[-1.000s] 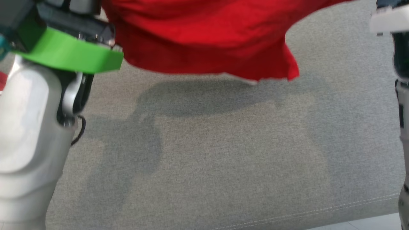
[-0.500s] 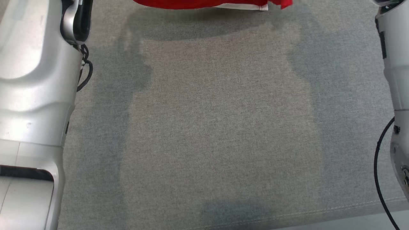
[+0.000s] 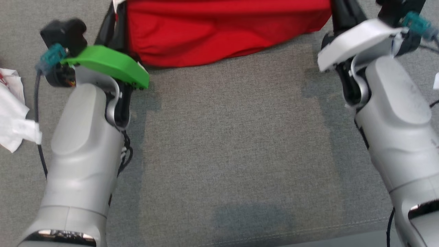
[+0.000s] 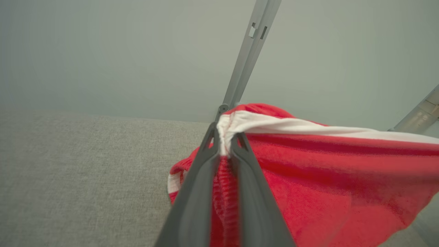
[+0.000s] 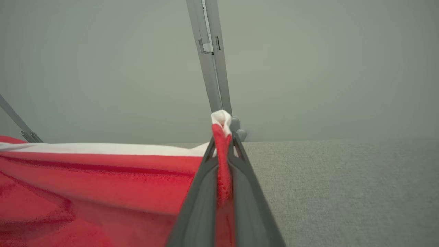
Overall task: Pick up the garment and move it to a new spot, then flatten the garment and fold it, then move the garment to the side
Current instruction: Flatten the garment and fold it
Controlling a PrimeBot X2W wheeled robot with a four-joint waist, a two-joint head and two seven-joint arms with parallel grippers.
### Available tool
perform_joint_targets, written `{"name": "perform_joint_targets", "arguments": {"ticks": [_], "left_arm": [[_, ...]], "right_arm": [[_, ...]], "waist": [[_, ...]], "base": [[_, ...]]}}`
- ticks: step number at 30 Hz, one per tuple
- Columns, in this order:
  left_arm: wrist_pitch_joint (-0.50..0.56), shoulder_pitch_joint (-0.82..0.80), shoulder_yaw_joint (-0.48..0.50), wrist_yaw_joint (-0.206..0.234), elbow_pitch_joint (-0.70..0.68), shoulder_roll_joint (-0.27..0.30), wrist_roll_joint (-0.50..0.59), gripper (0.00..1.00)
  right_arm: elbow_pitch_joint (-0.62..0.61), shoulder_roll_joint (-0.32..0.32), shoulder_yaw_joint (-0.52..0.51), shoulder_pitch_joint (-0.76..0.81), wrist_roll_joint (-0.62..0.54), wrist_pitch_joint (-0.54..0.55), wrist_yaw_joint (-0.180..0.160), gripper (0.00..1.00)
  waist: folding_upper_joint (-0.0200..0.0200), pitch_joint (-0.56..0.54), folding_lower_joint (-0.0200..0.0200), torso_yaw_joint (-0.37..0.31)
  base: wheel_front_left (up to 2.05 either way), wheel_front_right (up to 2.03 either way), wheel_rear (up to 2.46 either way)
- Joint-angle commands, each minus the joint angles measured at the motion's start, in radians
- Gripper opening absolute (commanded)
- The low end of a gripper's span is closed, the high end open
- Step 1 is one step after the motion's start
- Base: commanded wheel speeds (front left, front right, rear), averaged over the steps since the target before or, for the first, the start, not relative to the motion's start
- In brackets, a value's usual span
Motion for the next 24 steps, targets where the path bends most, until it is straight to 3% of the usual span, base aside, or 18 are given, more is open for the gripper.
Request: {"name": "perform_joint_targets", "arguments": {"ticks": [1, 12, 18, 24], "left_arm": [[-0.003, 0.076, 0.02, -0.001, -0.019, -0.001, 0.011, 0.0], [-0.003, 0.405, 0.029, -0.007, -0.226, -0.018, 0.085, 0.0], [-0.003, 0.585, 0.004, -0.005, -0.382, 0.032, 0.121, 0.0], [-0.004, 0.785, 0.048, -0.001, -0.555, 0.049, 0.172, 0.0]], "right_arm": [[-0.015, -0.004, 0.012, 0.09, 0.028, -0.005, -0.002, 0.0], [-0.293, -0.025, 0.004, 0.494, 0.082, -0.004, -0.002, 0.0], [-0.444, -0.041, -0.011, 0.703, 0.052, -0.004, -0.002, 0.0], [-0.564, -0.029, -0.057, 0.884, 0.021, -0.004, -0.003, 0.0]], "waist": [[0.0, -0.015, -0.0001, 0.001], [0.0, -0.08, -0.0001, 0.003], [0.0, -0.139, -0.0001, -0.007], [0.0, -0.195, -0.0001, -0.016]], "base": [[0.0, 0.0, 0.0], [0.0, 0.0, 0.0], [0.0, 0.0, 0.0], [0.0, 0.0, 0.0]]}}
